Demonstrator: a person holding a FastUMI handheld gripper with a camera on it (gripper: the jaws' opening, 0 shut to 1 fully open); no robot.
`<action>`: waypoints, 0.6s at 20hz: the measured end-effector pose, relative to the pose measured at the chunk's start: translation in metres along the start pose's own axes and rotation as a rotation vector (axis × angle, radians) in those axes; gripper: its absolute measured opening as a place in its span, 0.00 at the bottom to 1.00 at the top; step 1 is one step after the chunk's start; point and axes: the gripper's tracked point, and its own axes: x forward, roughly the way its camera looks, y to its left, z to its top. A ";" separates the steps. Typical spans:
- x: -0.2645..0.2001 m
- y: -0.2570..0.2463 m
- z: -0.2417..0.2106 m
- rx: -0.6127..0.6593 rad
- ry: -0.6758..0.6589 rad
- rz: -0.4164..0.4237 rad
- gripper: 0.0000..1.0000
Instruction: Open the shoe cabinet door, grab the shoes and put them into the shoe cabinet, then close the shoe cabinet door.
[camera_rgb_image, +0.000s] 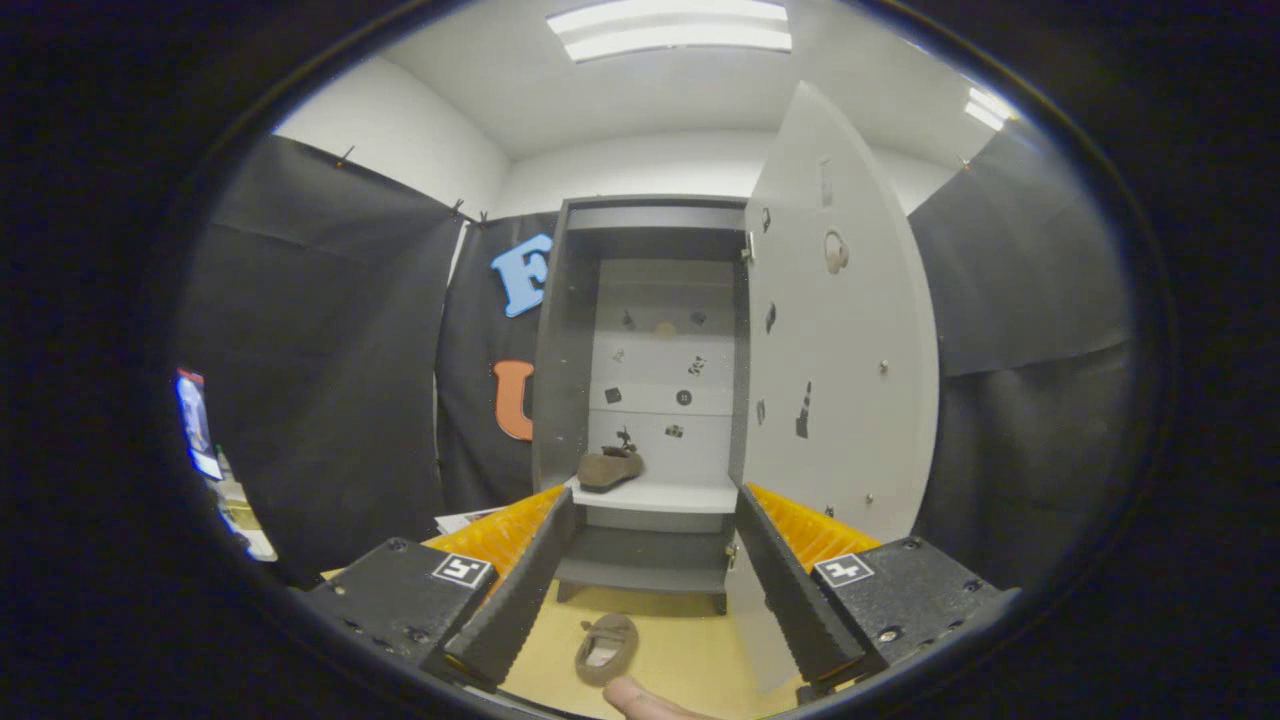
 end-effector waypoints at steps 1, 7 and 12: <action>0.005 0.004 -0.011 0.009 -0.002 -0.006 1.00; 0.048 0.033 -0.099 0.017 0.068 0.012 1.00; 0.085 0.060 -0.193 0.033 0.217 0.028 1.00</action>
